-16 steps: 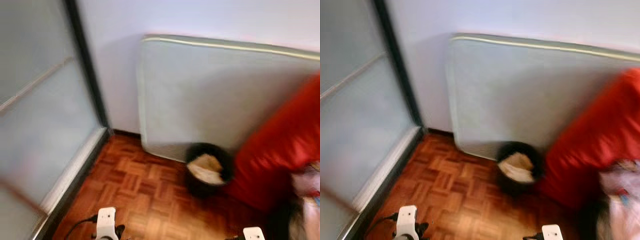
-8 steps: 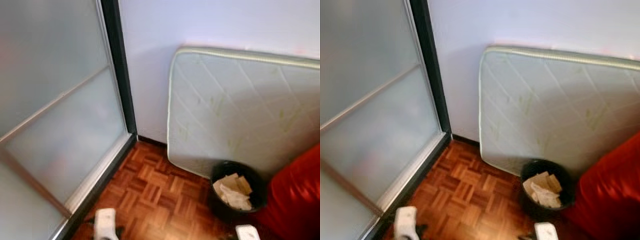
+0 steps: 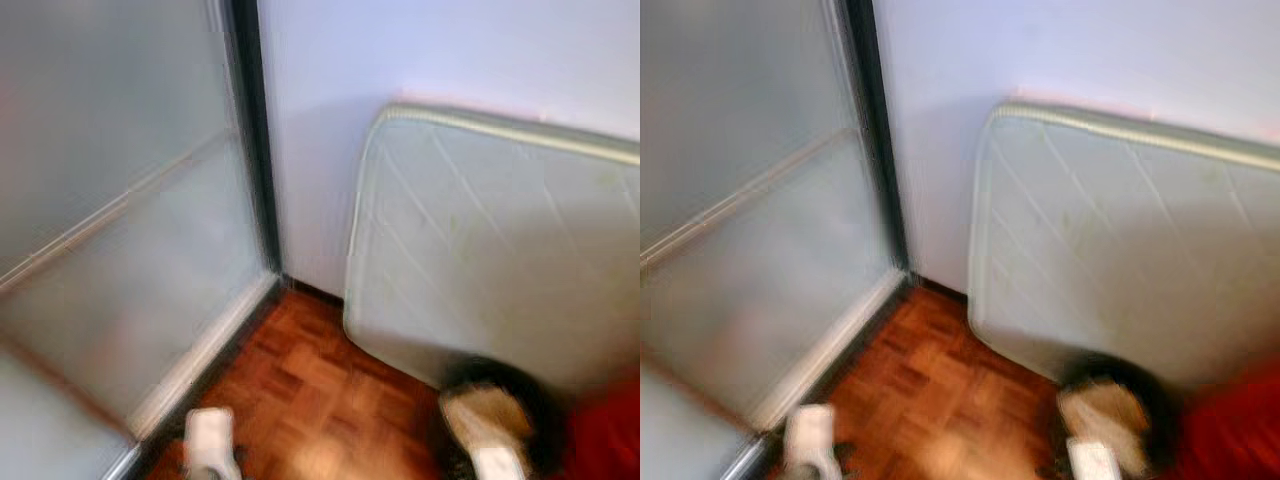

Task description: Clean up the room

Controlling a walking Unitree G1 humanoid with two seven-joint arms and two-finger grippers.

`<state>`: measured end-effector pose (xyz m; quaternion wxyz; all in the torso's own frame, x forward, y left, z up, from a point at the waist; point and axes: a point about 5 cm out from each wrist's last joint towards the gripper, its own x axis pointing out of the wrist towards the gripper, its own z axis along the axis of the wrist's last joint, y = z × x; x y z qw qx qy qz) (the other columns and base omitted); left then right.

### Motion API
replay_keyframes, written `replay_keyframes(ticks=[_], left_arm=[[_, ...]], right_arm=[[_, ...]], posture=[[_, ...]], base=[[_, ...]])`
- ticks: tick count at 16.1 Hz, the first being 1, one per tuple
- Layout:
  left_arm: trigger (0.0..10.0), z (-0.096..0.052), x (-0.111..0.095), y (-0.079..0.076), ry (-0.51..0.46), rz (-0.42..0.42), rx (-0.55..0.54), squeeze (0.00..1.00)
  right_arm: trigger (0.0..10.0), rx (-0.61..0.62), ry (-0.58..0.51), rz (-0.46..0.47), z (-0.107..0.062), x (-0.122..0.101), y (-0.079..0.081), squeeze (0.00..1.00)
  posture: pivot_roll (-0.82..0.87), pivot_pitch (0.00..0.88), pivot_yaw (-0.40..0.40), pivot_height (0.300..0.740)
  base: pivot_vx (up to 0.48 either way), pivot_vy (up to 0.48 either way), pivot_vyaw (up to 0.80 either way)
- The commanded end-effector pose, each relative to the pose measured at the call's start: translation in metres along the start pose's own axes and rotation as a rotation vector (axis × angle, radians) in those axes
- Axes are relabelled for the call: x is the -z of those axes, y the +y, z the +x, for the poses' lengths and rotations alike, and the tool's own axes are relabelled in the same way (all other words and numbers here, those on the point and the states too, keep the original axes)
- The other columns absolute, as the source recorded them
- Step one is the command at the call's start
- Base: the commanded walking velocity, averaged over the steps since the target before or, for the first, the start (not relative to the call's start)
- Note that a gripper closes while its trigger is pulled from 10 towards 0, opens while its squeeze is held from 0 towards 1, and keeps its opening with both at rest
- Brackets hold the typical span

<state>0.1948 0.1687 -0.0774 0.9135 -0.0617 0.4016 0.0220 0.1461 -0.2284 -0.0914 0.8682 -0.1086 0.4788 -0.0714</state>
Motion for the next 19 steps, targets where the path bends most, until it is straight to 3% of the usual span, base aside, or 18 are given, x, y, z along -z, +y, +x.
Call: replay_keyframes(ticks=[1, 11, 19], left_arm=[[10.0, -0.0014, -0.0007, 0.0134, 0.004, 0.014, -0.034, 0.0], [10.0, -0.0011, -0.0025, 0.0141, -0.002, 0.016, -0.033, 0.0], [10.0, -0.001, -0.0032, 0.014, -0.005, 0.018, -0.032, 0.0]], right_arm=[[10.0, -0.016, -0.023, 0.016, 0.0009, -0.0073, 0.009, 0.0], [10.0, -0.019, -0.032, 0.032, 0.0005, -0.006, 0.0058, 0.0], [10.0, -0.025, -0.033, 0.021, 0.0007, -0.0086, 0.012, 0.0]], posture=[[-0.02, 0.031, -0.041, 0.74], [-0.02, 0.032, -0.037, 0.74], [-0.02, 0.034, -0.034, 0.74]], base=[[0.304, 0.0, 0.0], [0.303, 0.0, 0.0], [0.303, 0.0, 0.0]])
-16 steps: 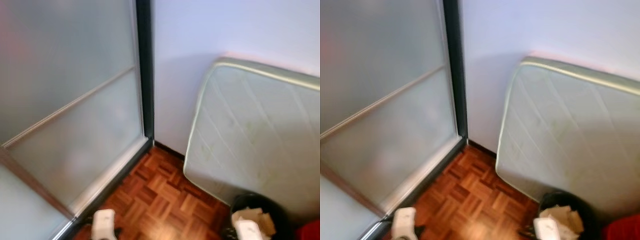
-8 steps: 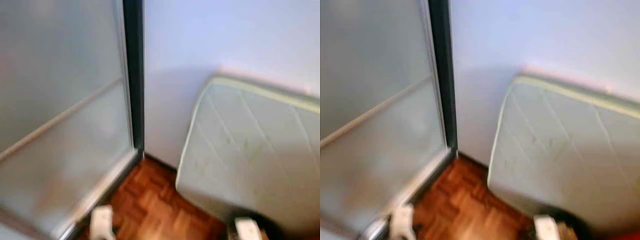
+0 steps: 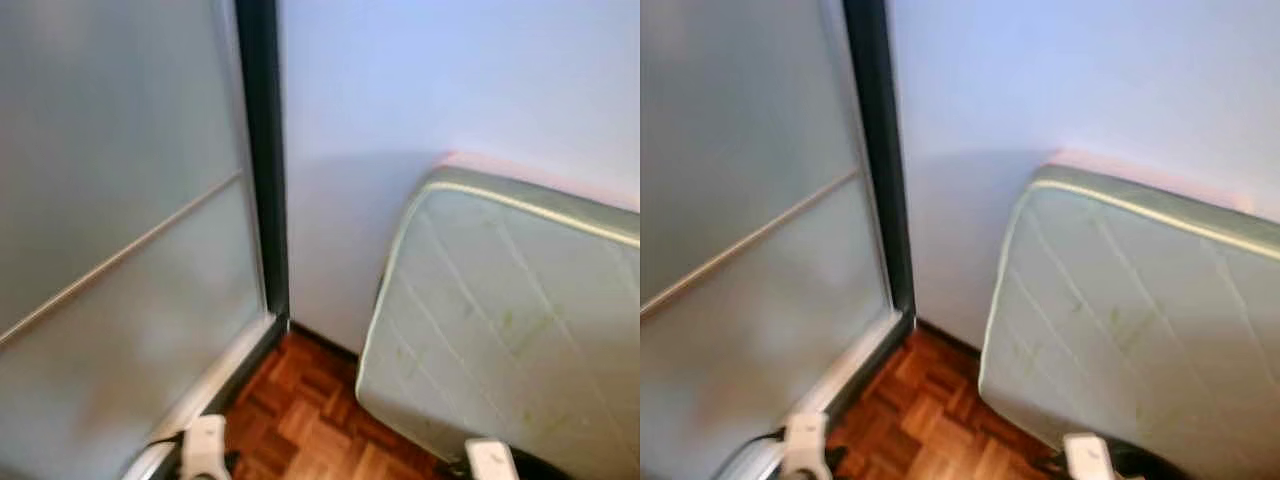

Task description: Clean up the room

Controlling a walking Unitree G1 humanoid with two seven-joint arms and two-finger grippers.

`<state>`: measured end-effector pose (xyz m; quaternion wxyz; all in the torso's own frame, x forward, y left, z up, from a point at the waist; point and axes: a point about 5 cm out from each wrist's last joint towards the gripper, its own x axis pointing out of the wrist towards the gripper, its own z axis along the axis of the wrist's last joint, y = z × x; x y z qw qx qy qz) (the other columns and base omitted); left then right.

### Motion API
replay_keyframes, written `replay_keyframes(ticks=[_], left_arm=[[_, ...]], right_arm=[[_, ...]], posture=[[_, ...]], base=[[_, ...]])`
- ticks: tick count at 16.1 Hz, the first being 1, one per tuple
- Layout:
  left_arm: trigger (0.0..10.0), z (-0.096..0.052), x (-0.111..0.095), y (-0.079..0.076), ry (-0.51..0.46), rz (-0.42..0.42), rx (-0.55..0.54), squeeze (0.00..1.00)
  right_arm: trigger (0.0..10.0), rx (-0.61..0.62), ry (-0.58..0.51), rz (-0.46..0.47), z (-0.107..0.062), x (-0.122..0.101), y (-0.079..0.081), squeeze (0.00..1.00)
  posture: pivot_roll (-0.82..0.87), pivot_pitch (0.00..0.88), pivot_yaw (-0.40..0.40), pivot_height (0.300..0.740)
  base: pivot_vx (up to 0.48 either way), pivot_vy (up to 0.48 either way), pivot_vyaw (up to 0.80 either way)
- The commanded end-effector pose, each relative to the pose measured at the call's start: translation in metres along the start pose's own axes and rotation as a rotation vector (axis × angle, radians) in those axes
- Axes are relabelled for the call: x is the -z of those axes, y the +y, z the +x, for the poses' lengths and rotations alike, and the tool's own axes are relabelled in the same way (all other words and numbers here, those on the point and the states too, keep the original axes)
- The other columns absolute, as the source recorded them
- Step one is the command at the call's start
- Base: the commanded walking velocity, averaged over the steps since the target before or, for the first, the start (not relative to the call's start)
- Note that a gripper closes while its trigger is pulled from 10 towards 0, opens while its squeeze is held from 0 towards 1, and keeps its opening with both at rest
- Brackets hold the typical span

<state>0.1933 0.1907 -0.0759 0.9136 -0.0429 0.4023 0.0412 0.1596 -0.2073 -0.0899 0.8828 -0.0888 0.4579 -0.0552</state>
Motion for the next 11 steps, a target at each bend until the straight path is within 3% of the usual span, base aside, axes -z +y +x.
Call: replay_keyframes(ticks=[1, 5, 11], left_arm=[[10.0, 0.001, -0.001, -0.008, -0.002, -0.001, 0.019, 0.0], [10.0, 0.001, 0.0, -0.008, -0.001, -0.001, 0.02, 0.0], [10.0, 0.001, 0.001, -0.008, 0.005, -0.003, 0.017, 0.0]], right_arm=[[10.0, 0.021, 0.018, -0.004, -0.001, 0.007, -0.009, 0.0], [10.0, 0.022, 0.019, -0.005, -0.002, 0.009, -0.009, 0.0], [10.0, 0.008, 0.008, -0.011, 0.001, -0.002, 0.005, 0.0]], posture=[[-0.02, 0.033, -0.034, 0.74], [-0.02, 0.034, -0.035, 0.74], [-0.02, 0.036, -0.036, 0.74]], base=[[0.304, 0.0, 0.0], [0.299, 0.0, 0.0], [0.295, 0.0, 0.0]])
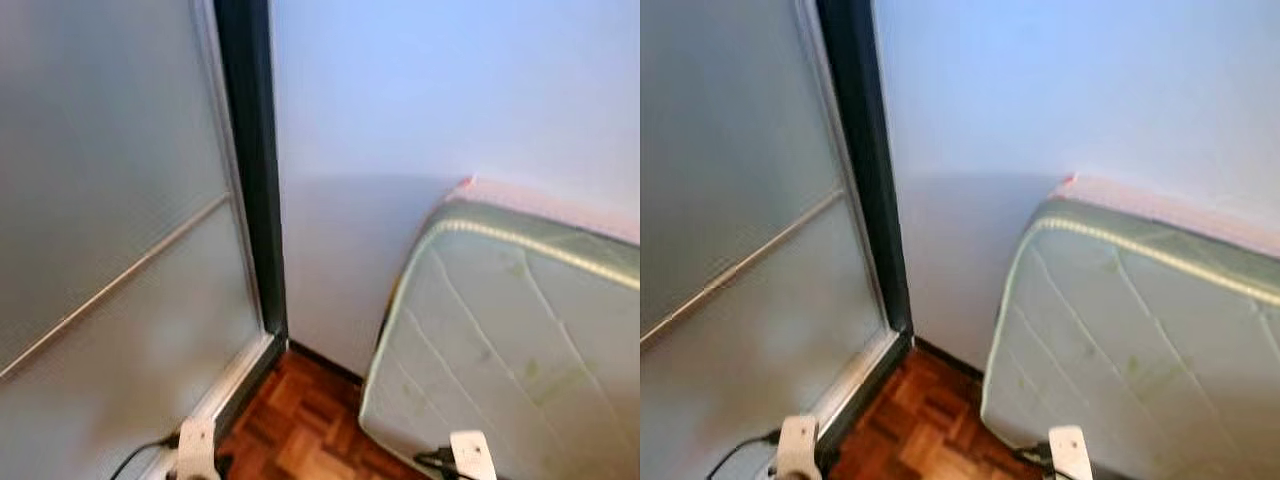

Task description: Clean up the room

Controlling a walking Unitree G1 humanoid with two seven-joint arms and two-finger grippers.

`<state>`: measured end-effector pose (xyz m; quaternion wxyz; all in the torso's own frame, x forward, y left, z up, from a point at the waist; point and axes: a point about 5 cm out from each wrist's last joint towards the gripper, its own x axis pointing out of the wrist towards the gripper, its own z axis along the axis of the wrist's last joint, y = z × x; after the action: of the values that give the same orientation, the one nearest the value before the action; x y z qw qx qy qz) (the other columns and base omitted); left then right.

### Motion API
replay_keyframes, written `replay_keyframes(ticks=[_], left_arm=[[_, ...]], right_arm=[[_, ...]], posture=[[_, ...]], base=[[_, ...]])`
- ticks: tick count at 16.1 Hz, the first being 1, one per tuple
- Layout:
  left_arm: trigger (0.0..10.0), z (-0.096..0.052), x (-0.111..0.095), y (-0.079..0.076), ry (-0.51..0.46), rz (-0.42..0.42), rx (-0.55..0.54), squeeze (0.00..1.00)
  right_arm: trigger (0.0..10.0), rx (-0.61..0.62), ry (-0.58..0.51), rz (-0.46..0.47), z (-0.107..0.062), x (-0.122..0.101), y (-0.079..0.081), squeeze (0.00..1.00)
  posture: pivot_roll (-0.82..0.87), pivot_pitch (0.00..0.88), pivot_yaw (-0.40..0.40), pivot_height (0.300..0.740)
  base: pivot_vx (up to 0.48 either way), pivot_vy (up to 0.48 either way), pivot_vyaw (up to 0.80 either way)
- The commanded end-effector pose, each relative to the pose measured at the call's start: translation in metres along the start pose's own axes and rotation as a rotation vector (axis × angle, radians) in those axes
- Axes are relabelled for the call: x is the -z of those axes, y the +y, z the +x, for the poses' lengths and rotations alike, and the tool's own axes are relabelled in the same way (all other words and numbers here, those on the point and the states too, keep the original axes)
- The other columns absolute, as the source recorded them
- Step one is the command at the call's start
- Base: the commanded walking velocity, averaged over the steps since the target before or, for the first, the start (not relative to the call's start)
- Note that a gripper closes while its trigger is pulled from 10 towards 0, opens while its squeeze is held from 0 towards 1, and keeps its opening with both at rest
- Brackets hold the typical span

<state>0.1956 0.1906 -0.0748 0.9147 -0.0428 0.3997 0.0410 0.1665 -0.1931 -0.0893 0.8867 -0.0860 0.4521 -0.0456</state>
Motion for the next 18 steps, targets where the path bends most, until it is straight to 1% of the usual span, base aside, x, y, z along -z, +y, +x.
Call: replay_keyframes(ticks=[1, 5, 9, 12, 18], left_arm=[[10.0, 0.0, 0.003, -0.007, 0.011, -0.003, 0.016, 0.0], [10.0, 0.0, 0.002, -0.007, 0.005, -0.001, 0.017, 0.0], [10.0, 0.0, 0.003, -0.008, 0.006, -0.005, 0.018, 0.0], [10.0, 0.0, 0.004, -0.008, 0.012, -0.004, 0.019, 0.0], [10.0, 0.0, 0.006, -0.007, 0.018, -0.004, 0.017, 0.0]], right_arm=[[10.0, 0.027, 0.023, -0.008, 0.0, 0.004, -0.008, 0.0], [10.0, 0.028, 0.022, -0.004, 0.0, 0.005, -0.009, 0.0], [10.0, 0.032, 0.024, -0.002, -0.001, 0.007, -0.013, 0.0], [10.0, 0.037, 0.019, 0.007, -0.002, 0.011, -0.02, 0.0], [10.0, 0.036, 0.022, -0.003, -0.003, 0.014, -0.024, 0.0]], posture=[[-0.02, 0.035, -0.035, 0.74], [-0.02, 0.037, -0.035, 0.74], [-0.02, 0.038, -0.036, 0.74], [-0.02, 0.036, -0.037, 0.74], [-0.02, 0.037, -0.036, 0.74]], base=[[0.292, 0.0, 0.0], [0.285, 0.0, 0.0], [0.0, 0.0, 0.0], [0.0, 0.0, 0.0], [0.0, 0.0, 0.0]])
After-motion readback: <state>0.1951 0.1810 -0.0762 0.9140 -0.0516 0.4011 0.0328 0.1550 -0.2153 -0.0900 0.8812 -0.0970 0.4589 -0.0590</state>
